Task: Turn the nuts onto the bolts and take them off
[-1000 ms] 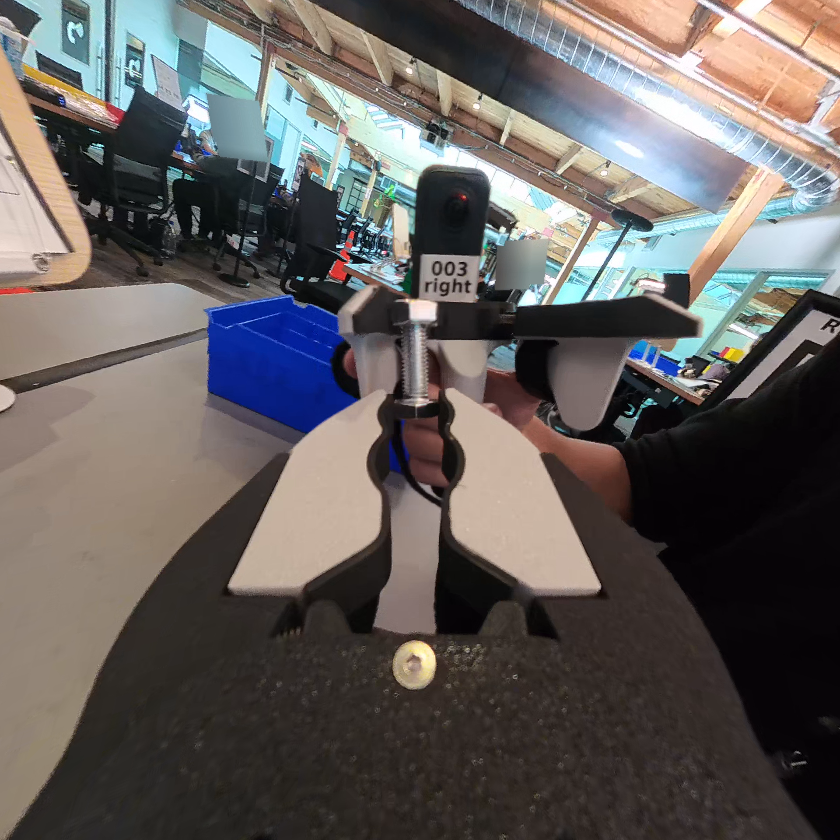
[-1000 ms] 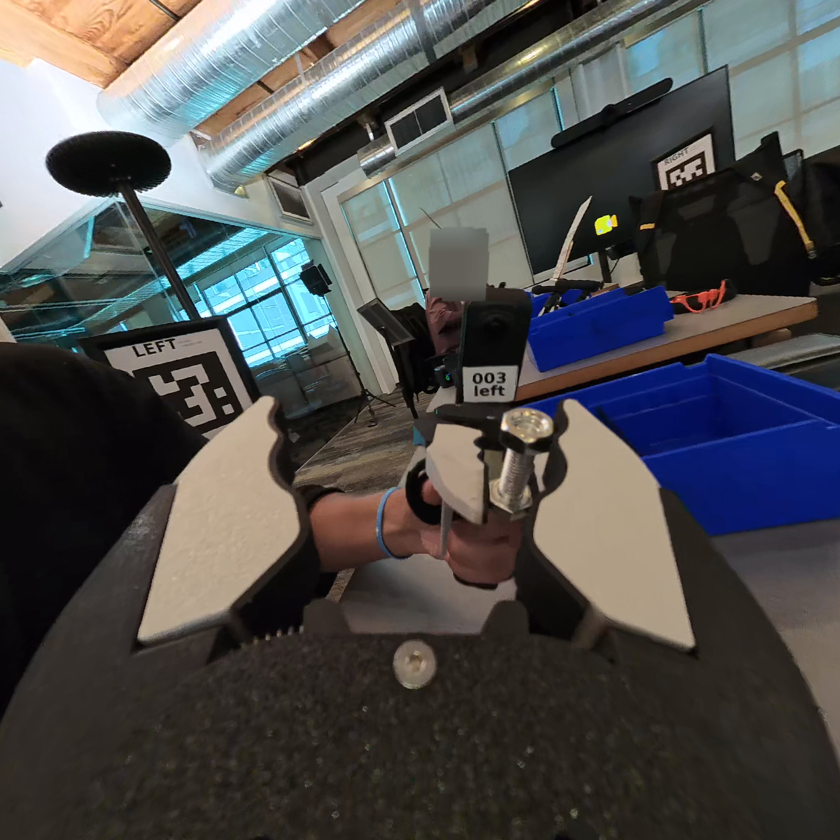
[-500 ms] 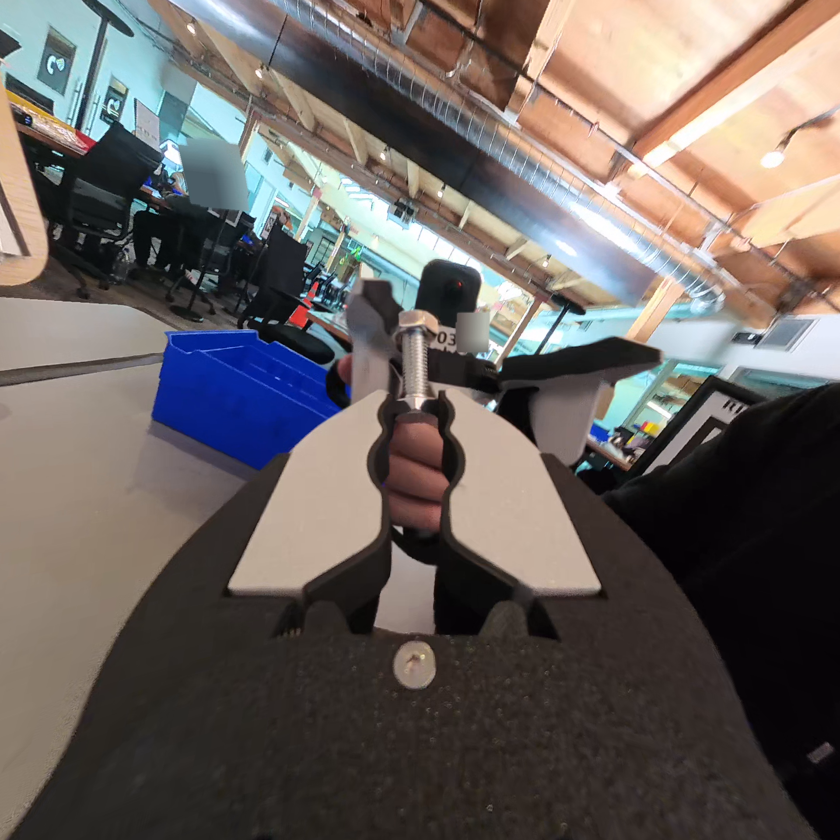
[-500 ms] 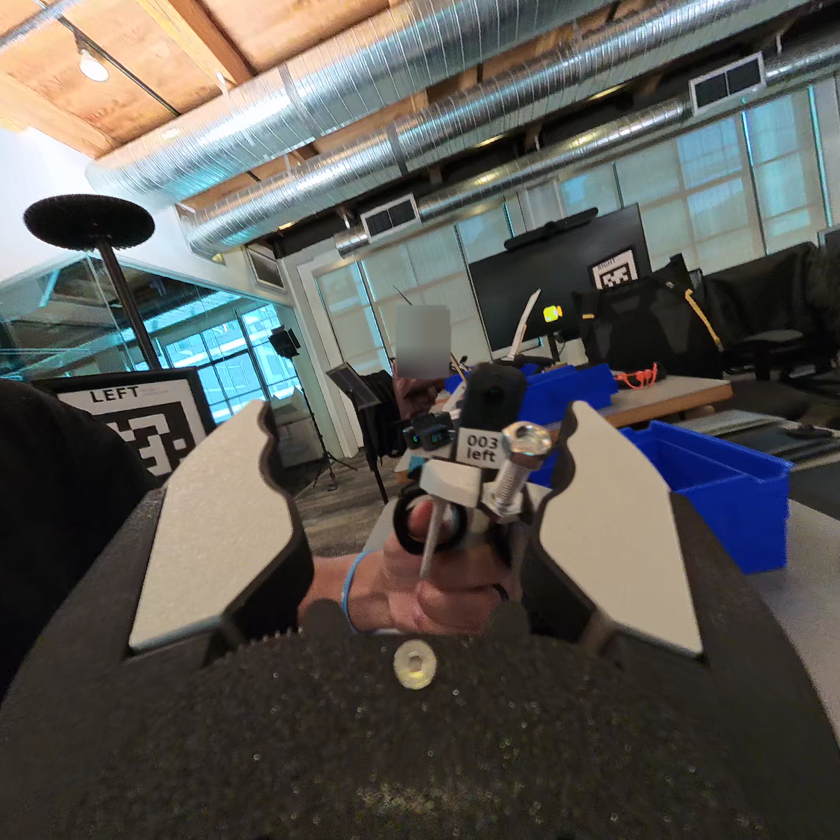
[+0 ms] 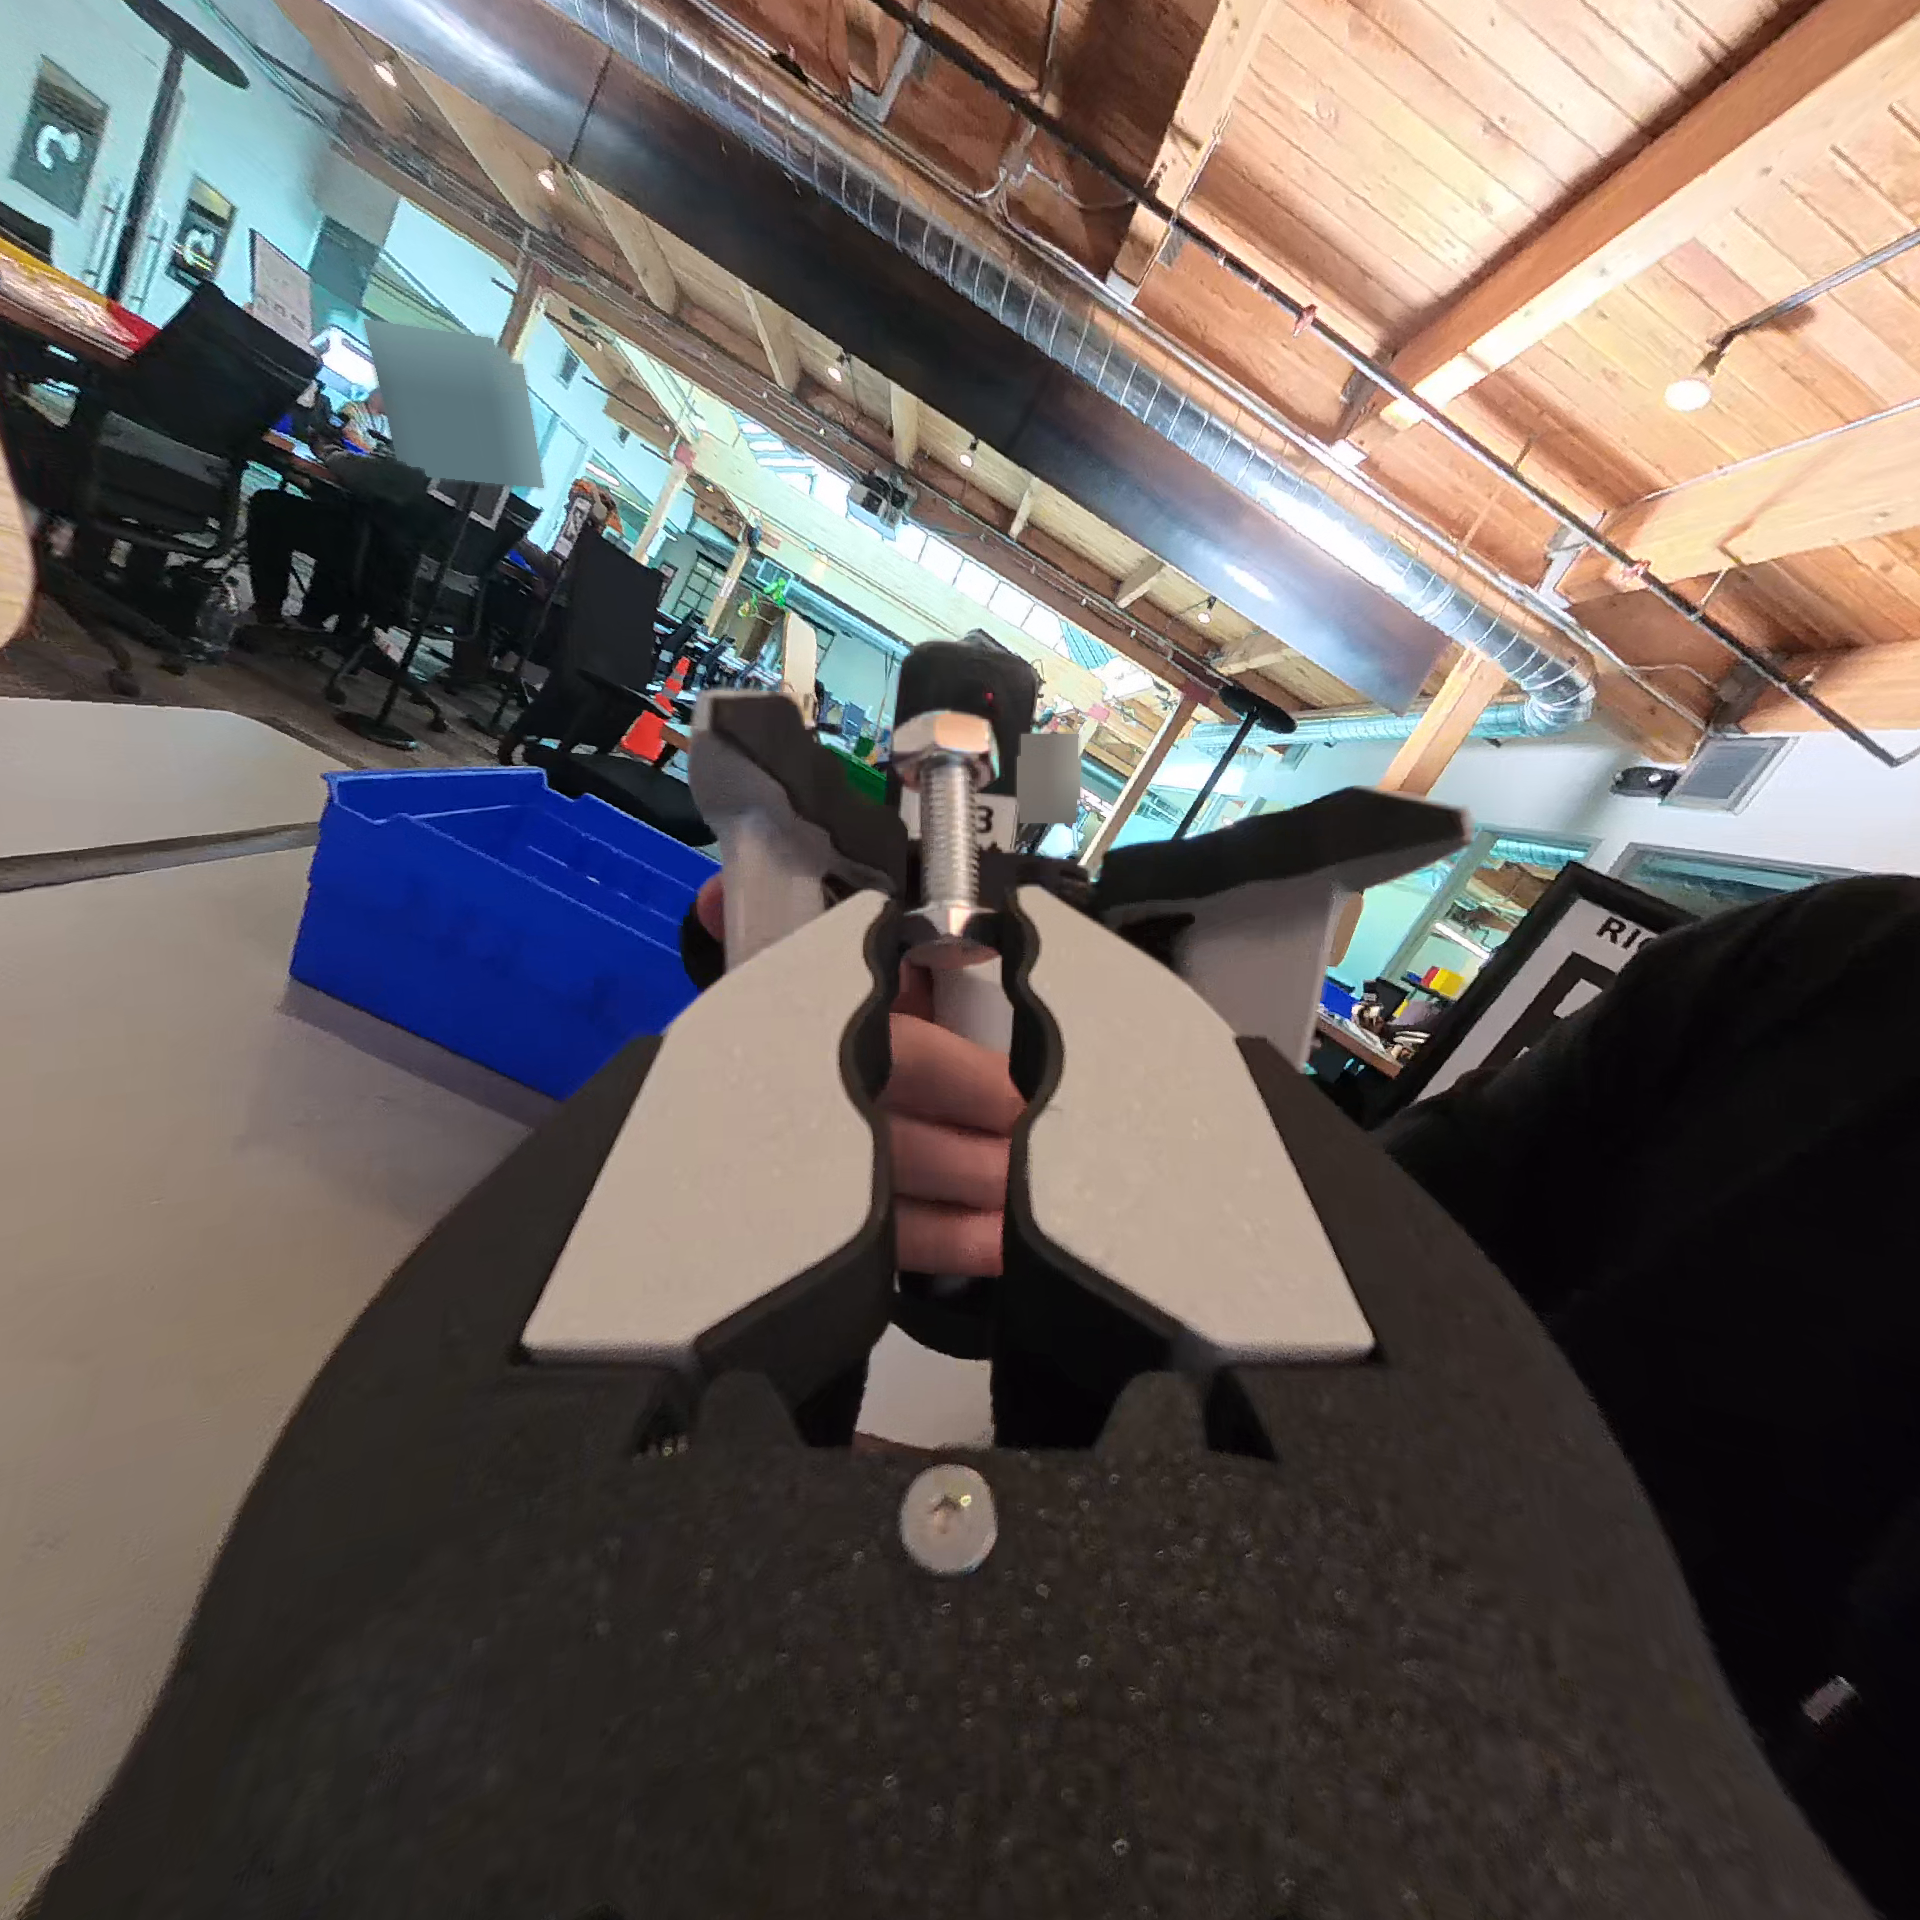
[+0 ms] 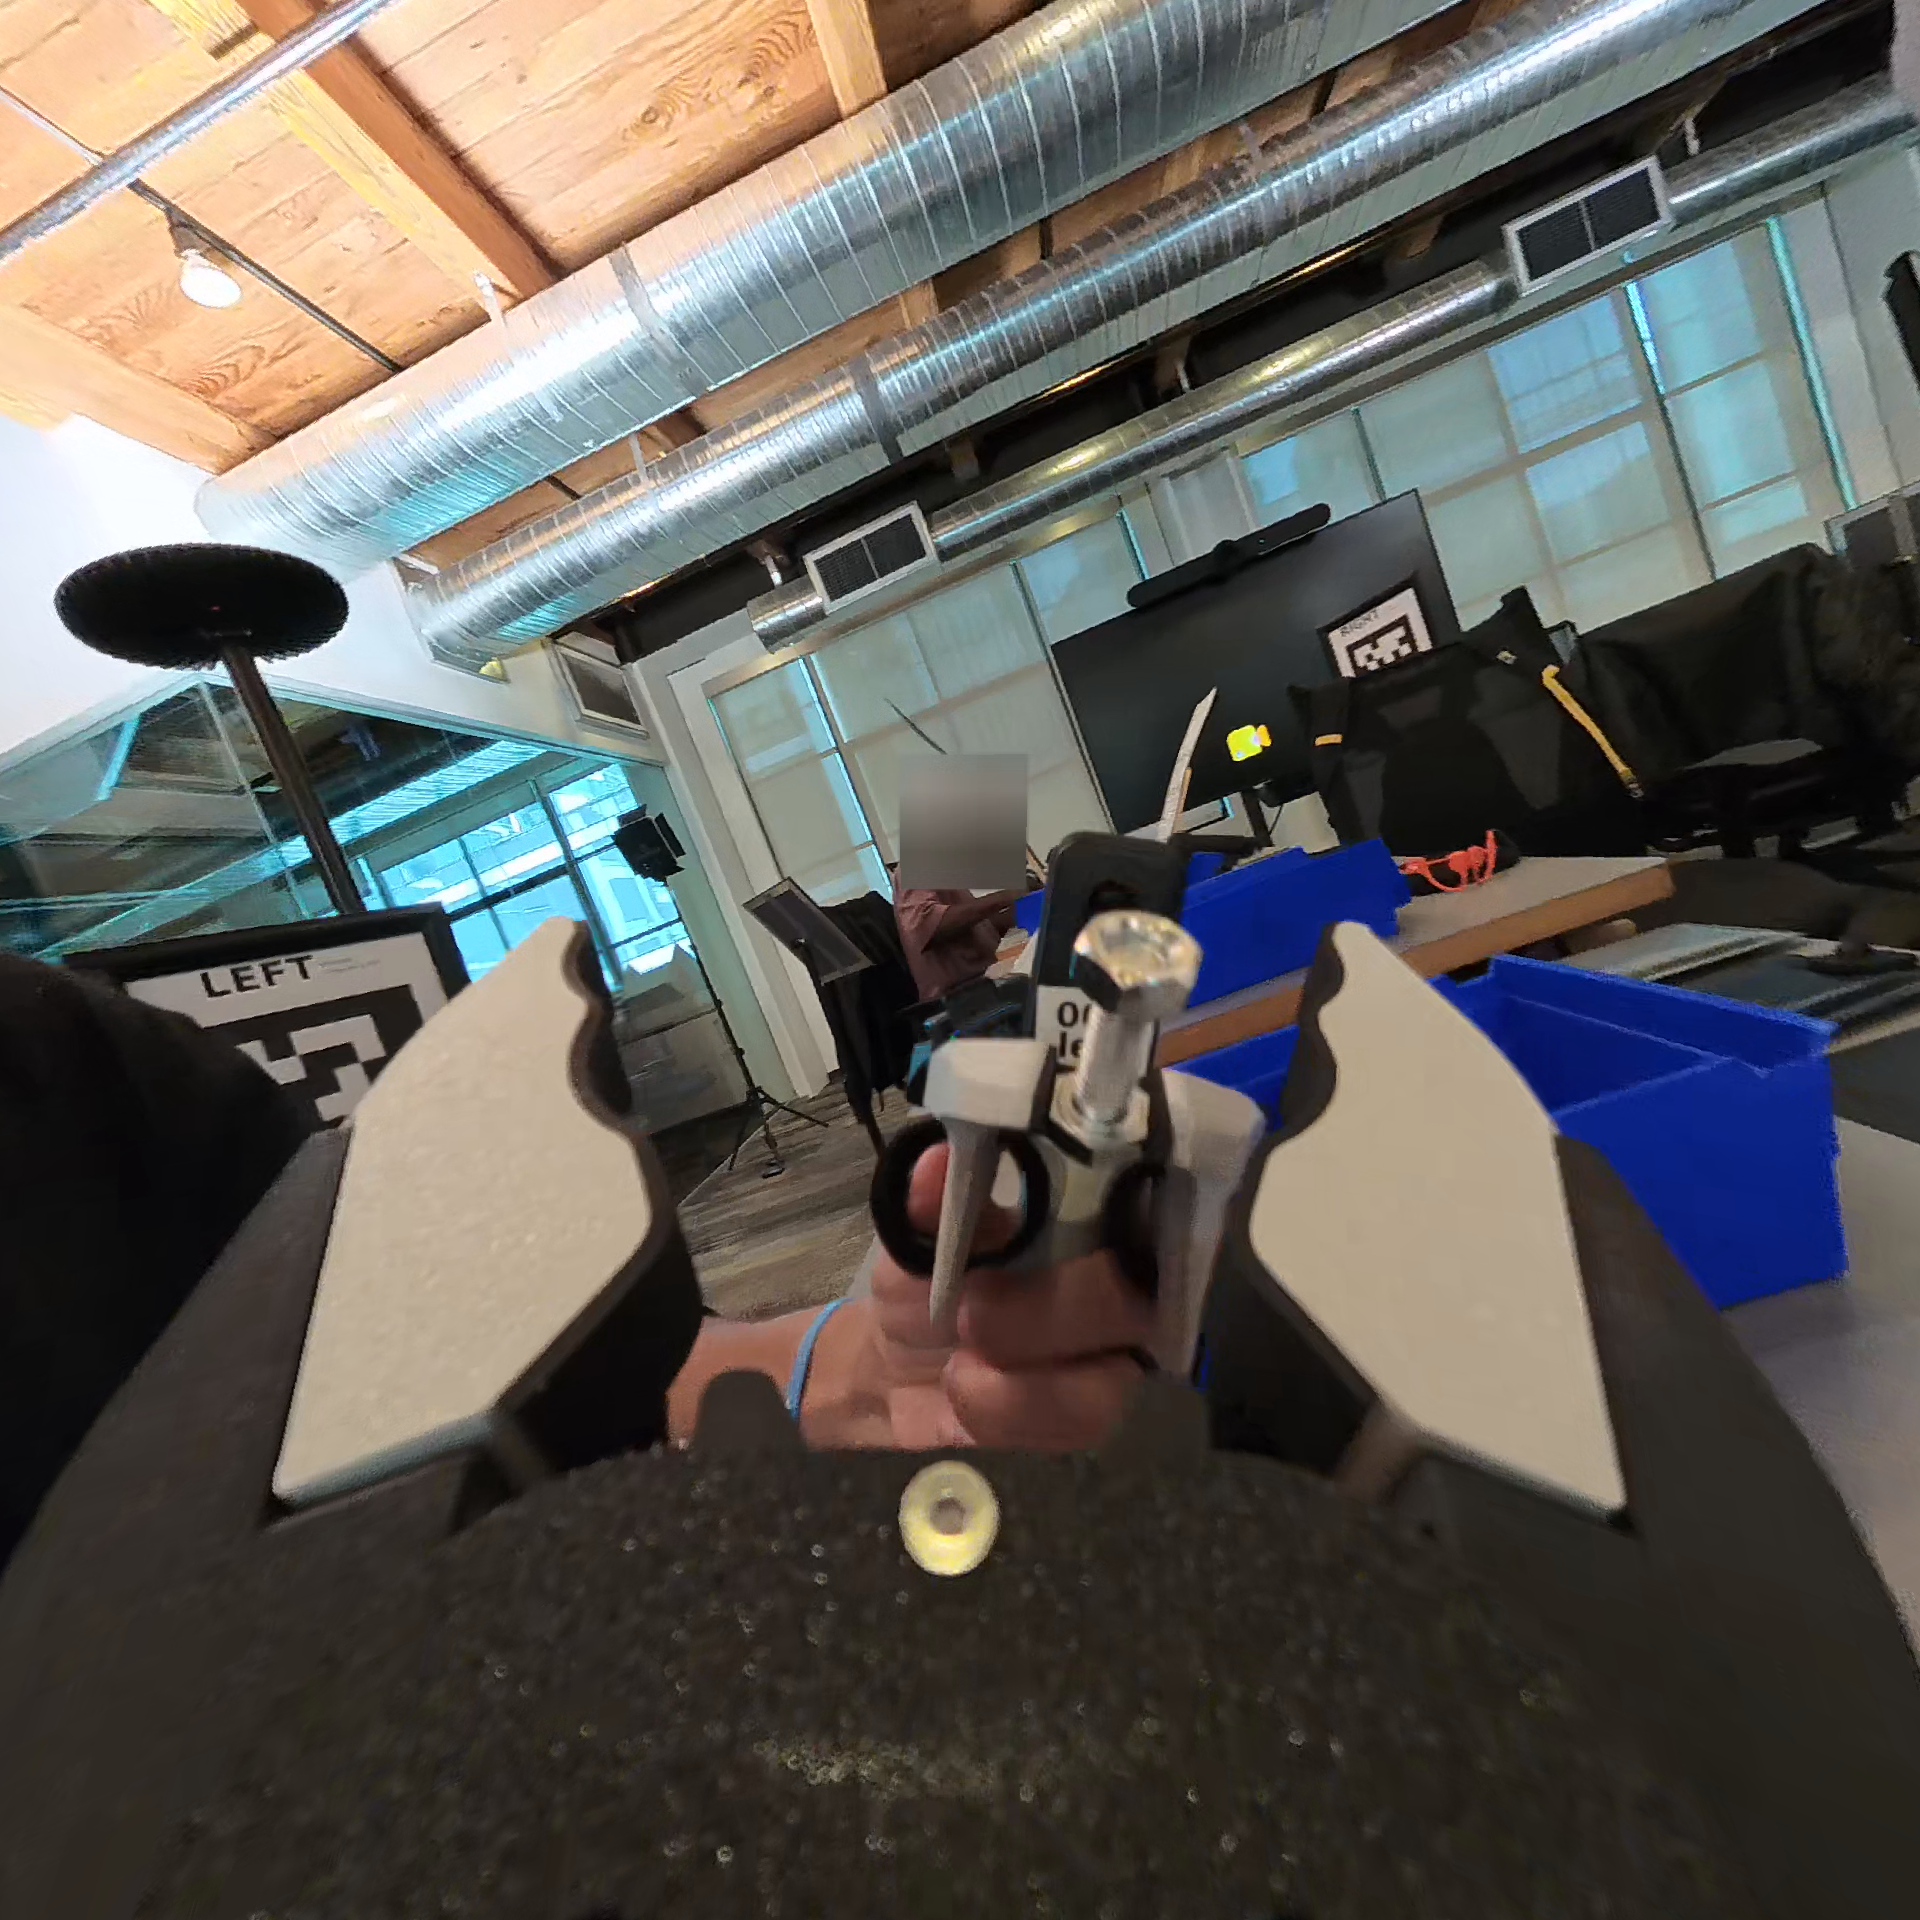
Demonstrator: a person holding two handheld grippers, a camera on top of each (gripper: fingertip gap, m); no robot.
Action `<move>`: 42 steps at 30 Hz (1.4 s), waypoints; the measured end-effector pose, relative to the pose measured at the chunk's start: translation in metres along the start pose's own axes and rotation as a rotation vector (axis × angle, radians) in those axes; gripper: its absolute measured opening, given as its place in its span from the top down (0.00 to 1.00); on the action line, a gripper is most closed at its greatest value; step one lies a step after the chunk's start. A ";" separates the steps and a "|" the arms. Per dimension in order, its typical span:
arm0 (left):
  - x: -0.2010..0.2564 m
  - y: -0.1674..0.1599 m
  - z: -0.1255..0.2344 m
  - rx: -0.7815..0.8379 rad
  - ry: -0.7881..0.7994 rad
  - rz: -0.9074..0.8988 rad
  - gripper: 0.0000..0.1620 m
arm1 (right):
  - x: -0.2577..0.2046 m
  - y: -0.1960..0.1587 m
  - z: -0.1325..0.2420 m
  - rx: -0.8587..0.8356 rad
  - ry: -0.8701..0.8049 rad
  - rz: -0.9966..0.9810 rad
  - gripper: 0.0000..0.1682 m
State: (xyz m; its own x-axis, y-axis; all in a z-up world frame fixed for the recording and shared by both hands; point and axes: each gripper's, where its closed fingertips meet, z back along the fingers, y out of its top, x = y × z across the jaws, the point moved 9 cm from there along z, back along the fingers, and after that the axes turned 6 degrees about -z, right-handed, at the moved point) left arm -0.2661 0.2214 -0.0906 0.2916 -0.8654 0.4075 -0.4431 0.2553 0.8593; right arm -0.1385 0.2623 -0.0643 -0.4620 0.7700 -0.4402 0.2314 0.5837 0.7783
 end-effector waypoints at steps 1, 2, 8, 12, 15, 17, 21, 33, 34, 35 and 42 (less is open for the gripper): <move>0.001 0.000 -0.001 -0.001 0.004 -0.006 0.89 | -0.002 0.000 -0.004 -0.011 0.017 0.001 0.27; 0.001 0.001 -0.001 -0.004 0.004 -0.006 0.89 | -0.004 0.000 -0.008 -0.019 0.033 0.006 0.27; -0.004 0.009 0.011 0.005 0.066 -0.040 0.89 | -0.012 -0.005 0.003 -0.036 0.001 0.026 0.25; -0.008 0.014 0.020 0.025 0.085 -0.035 0.89 | -0.012 -0.005 0.023 -0.010 -0.049 0.035 0.27; -0.005 0.013 0.016 0.017 0.065 -0.035 0.90 | -0.001 -0.001 0.027 0.034 -0.085 0.009 0.26; -0.002 0.010 0.011 -0.003 0.047 -0.042 0.89 | 0.005 0.001 0.018 0.047 -0.073 -0.020 0.26; 0.002 0.007 0.005 -0.038 0.049 -0.065 0.89 | 0.001 0.000 -0.010 0.038 0.001 -0.028 0.26; -0.007 0.018 0.022 0.006 0.104 -0.064 0.90 | -0.011 -0.014 0.021 0.060 -0.069 -0.005 0.27; -0.006 0.018 0.021 0.003 0.100 -0.067 0.90 | -0.007 -0.013 0.024 0.073 -0.080 -0.017 0.27; -0.004 0.017 0.019 -0.005 0.088 -0.067 0.89 | -0.003 -0.011 0.025 0.086 -0.083 -0.036 0.27; 0.003 0.009 0.005 -0.045 0.051 -0.070 0.89 | -0.001 0.000 -0.015 0.070 0.013 -0.035 0.26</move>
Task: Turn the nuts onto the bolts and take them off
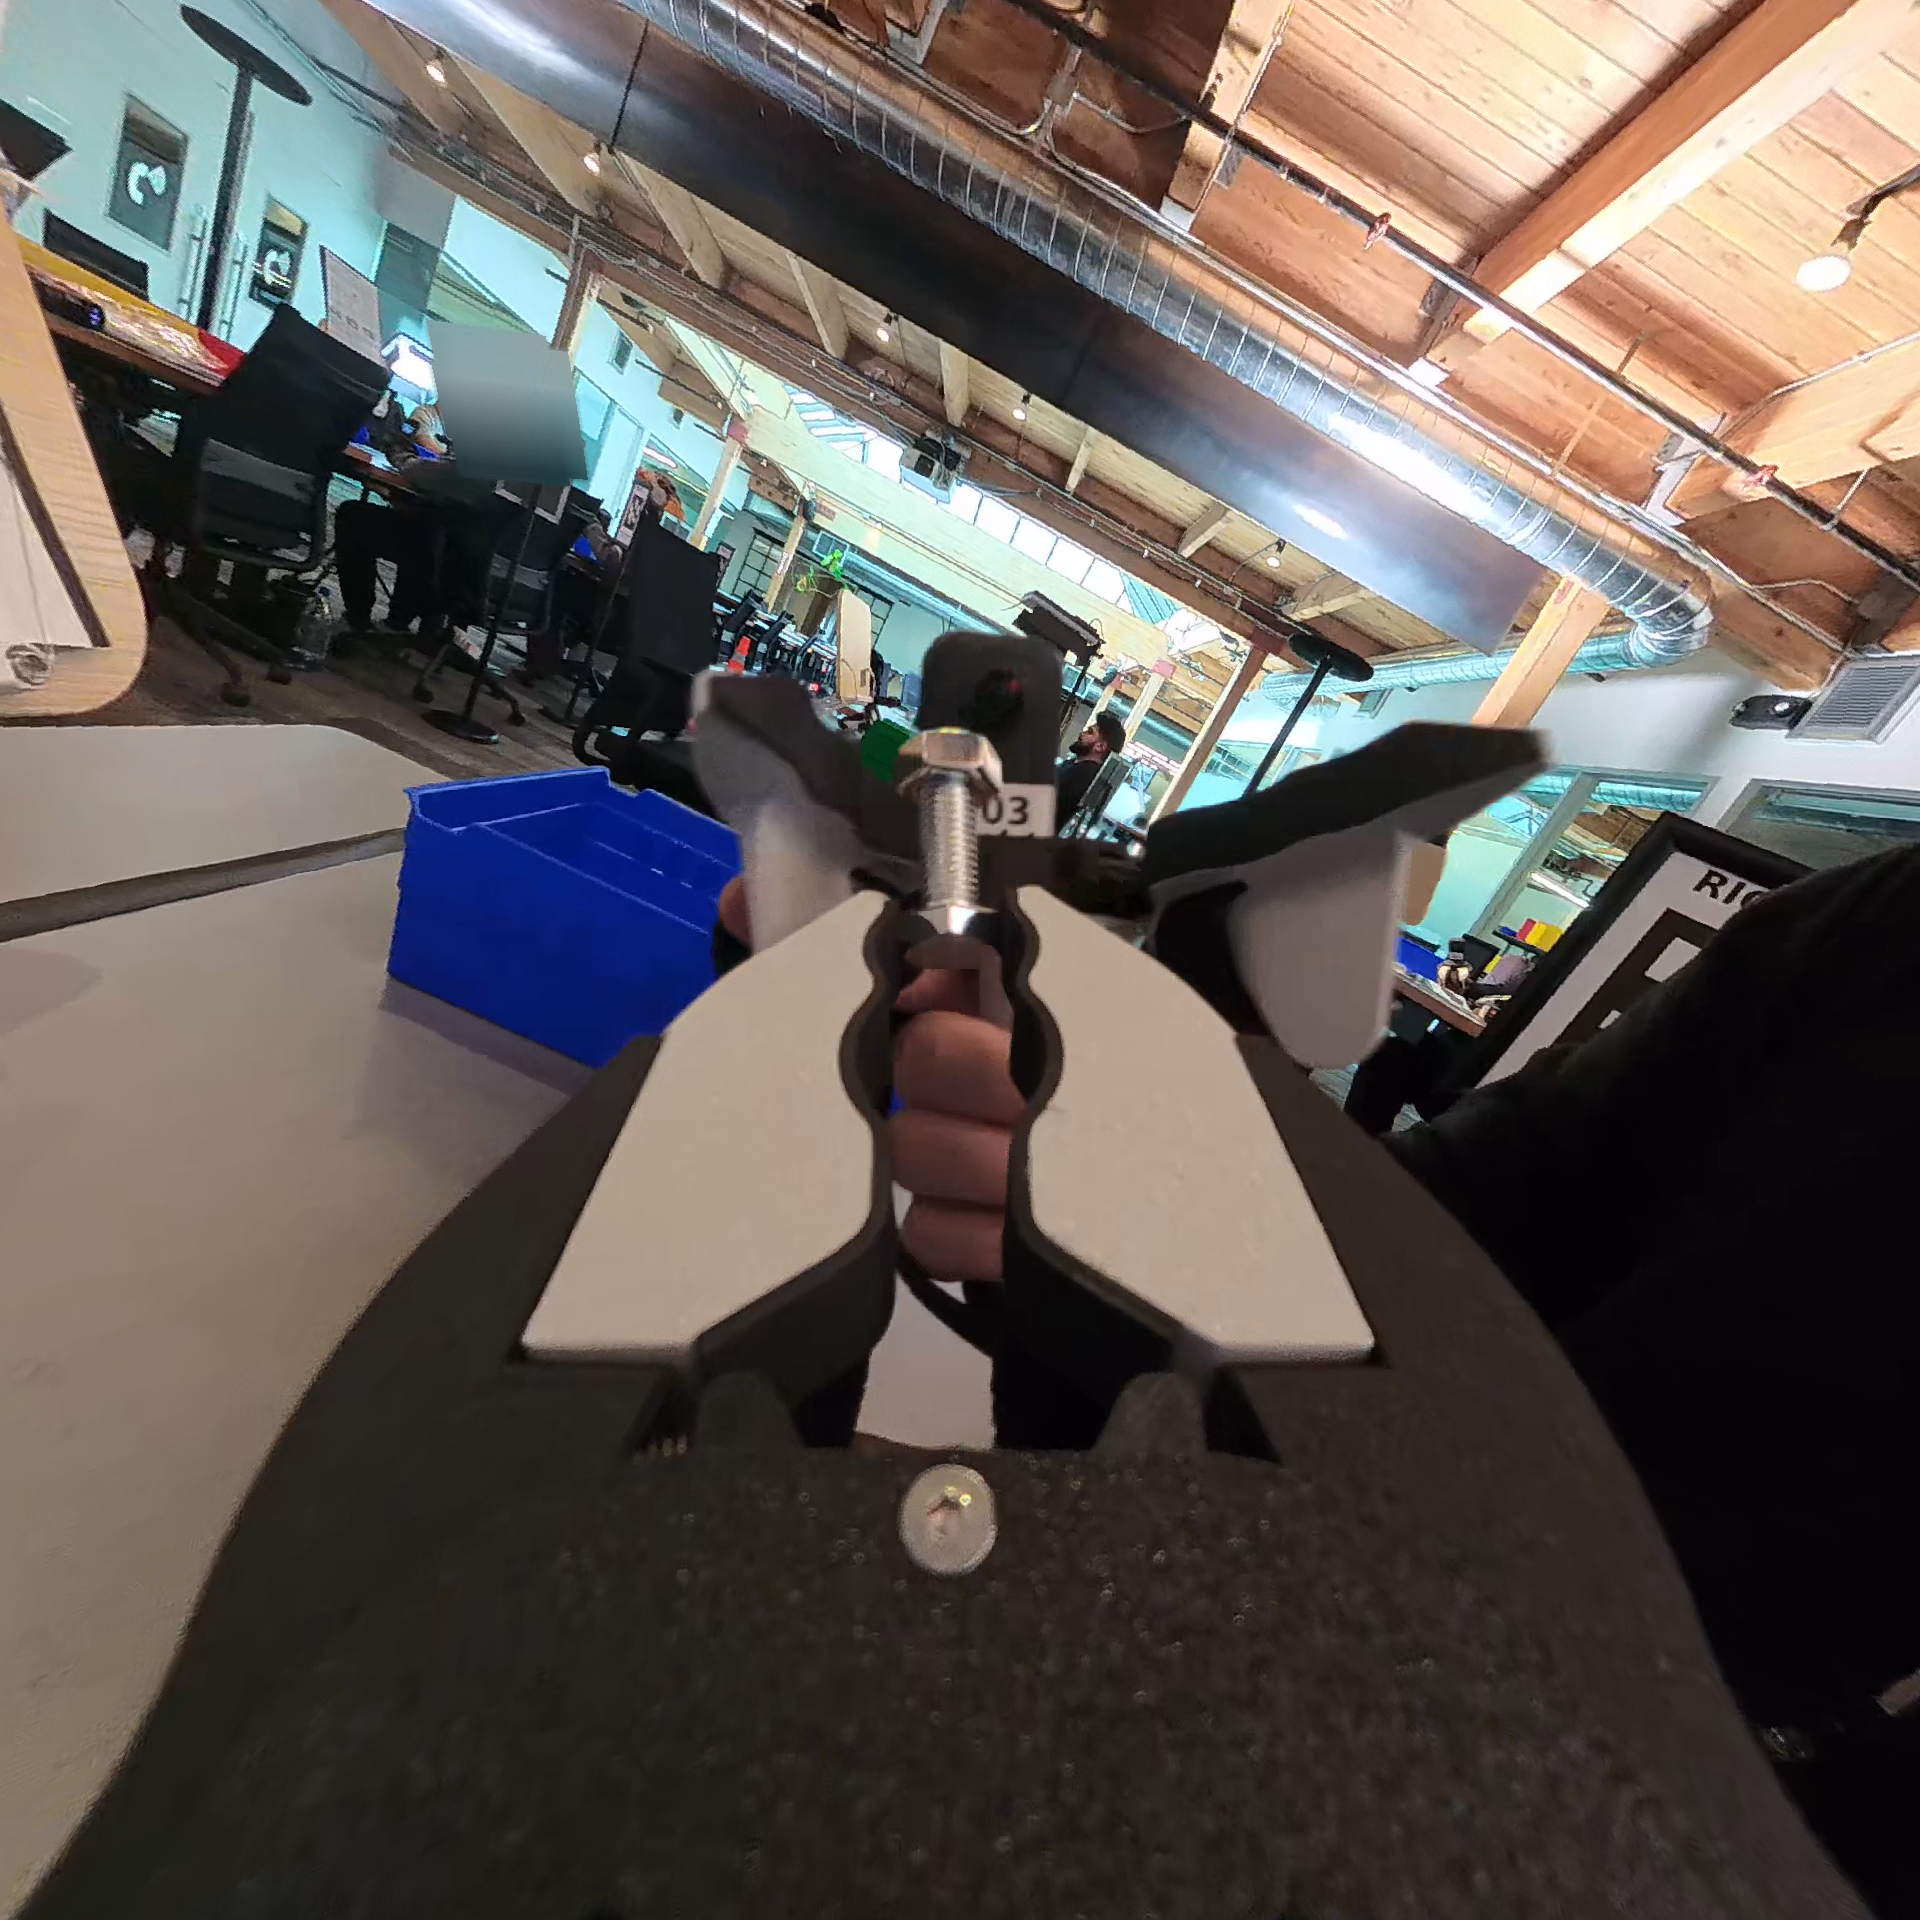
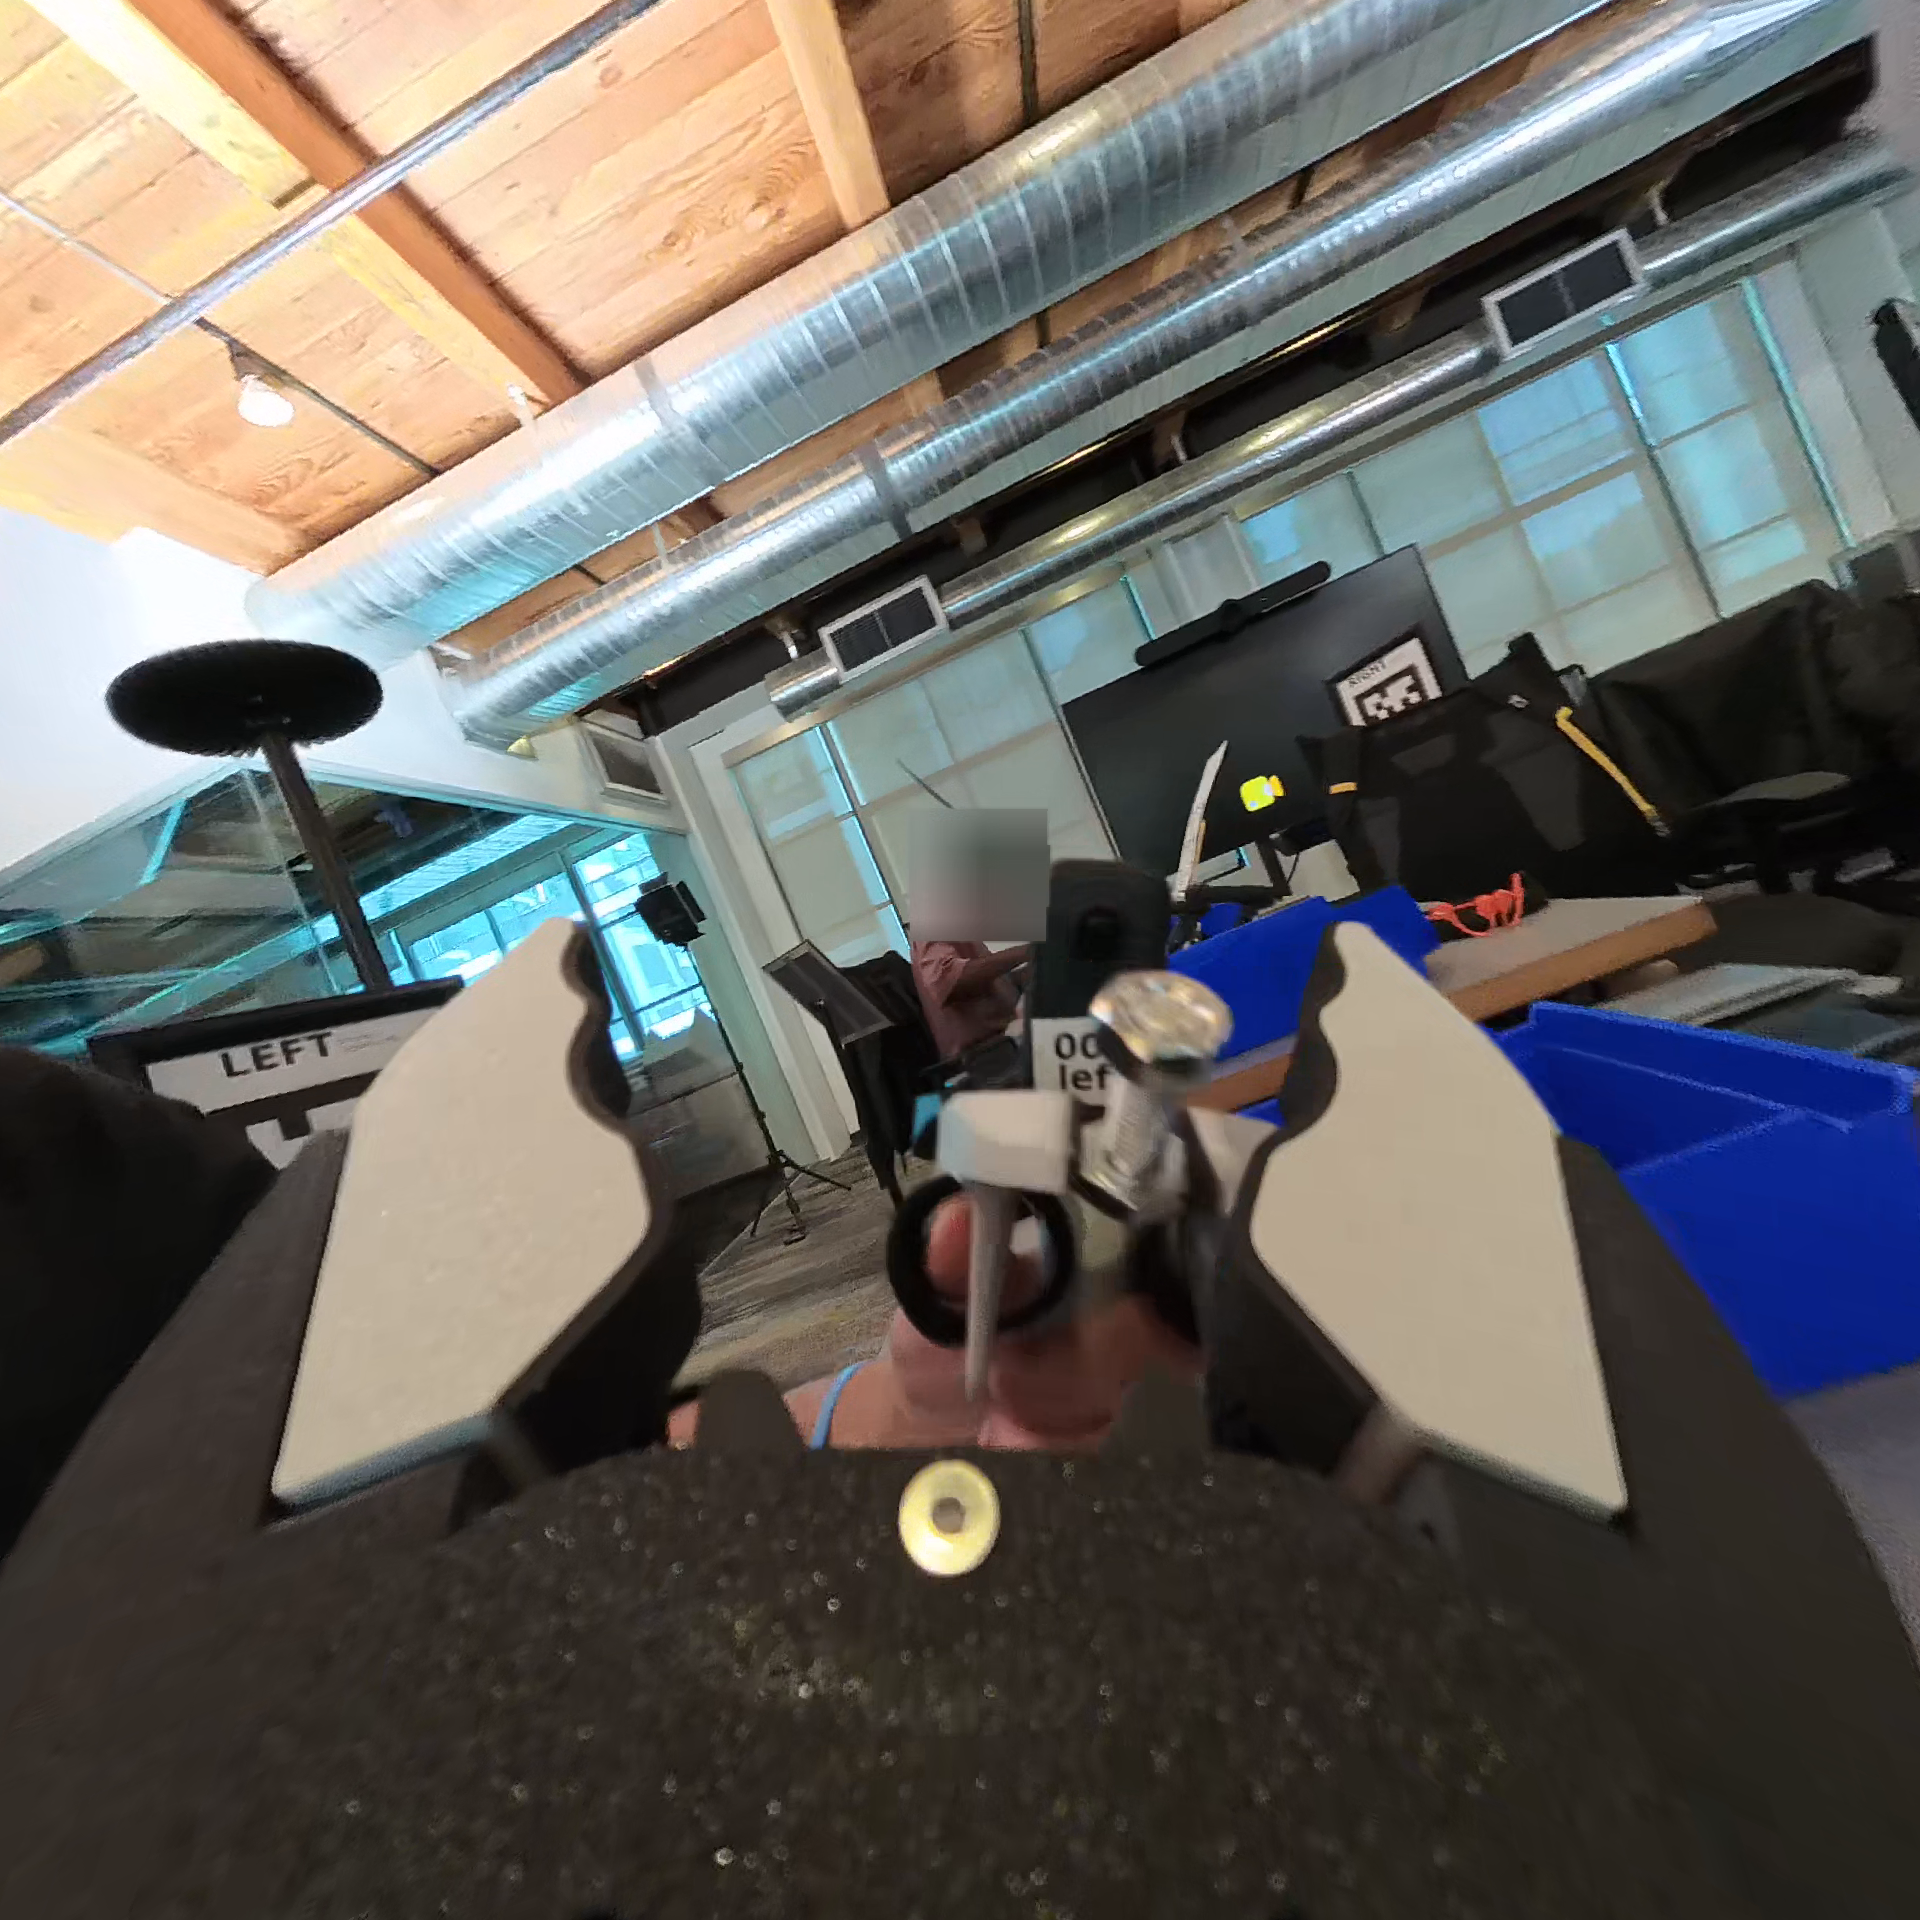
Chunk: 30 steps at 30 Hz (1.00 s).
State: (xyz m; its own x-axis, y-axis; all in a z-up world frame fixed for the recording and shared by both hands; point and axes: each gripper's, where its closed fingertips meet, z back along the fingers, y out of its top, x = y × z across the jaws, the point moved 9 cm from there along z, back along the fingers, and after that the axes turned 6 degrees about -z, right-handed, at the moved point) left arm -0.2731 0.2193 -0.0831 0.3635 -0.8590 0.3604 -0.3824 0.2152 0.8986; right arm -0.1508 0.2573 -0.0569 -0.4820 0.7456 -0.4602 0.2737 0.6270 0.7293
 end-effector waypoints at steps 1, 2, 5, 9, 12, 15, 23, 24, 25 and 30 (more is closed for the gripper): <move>-0.001 0.000 0.000 -0.001 0.005 0.001 0.90 | -0.003 -0.001 -0.005 -0.008 0.010 0.013 0.26; -0.002 0.000 0.001 0.004 0.005 0.002 0.90 | -0.005 -0.002 -0.008 -0.012 0.003 0.021 0.23; -0.004 0.003 0.007 0.026 0.037 -0.007 0.89 | -0.007 -0.004 -0.002 -0.005 -0.005 0.011 0.23; -0.009 0.009 0.016 0.046 0.065 -0.008 0.90 | -0.015 -0.010 0.017 0.006 -0.009 -0.007 0.26; -0.009 0.010 0.018 0.051 0.060 -0.003 0.90 | -0.015 -0.011 0.032 0.008 -0.063 0.021 0.26; -0.004 0.009 0.012 0.032 0.025 -0.005 0.89 | -0.004 -0.006 0.035 0.026 -0.092 -0.013 0.25; 0.002 0.000 -0.002 -0.003 -0.018 0.008 0.90 | -0.009 -0.003 -0.005 -0.018 -0.003 0.004 0.25; 0.001 0.000 0.000 0.004 -0.013 0.006 0.90 | -0.010 -0.004 -0.006 -0.025 -0.014 0.012 0.23; 0.000 0.001 0.002 0.010 -0.007 0.007 0.90 | -0.011 -0.005 -0.004 -0.027 -0.015 0.016 0.23; -0.007 0.009 0.014 0.034 0.040 -0.005 0.90 | -0.017 -0.010 0.014 -0.019 -0.027 0.006 0.25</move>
State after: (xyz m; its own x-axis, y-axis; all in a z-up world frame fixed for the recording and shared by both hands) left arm -0.2907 0.2207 -0.0807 0.3991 -0.8404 0.3667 -0.4093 0.1946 0.8914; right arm -0.1338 0.2412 -0.0629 -0.4575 0.7551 -0.4696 0.2607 0.6188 0.7411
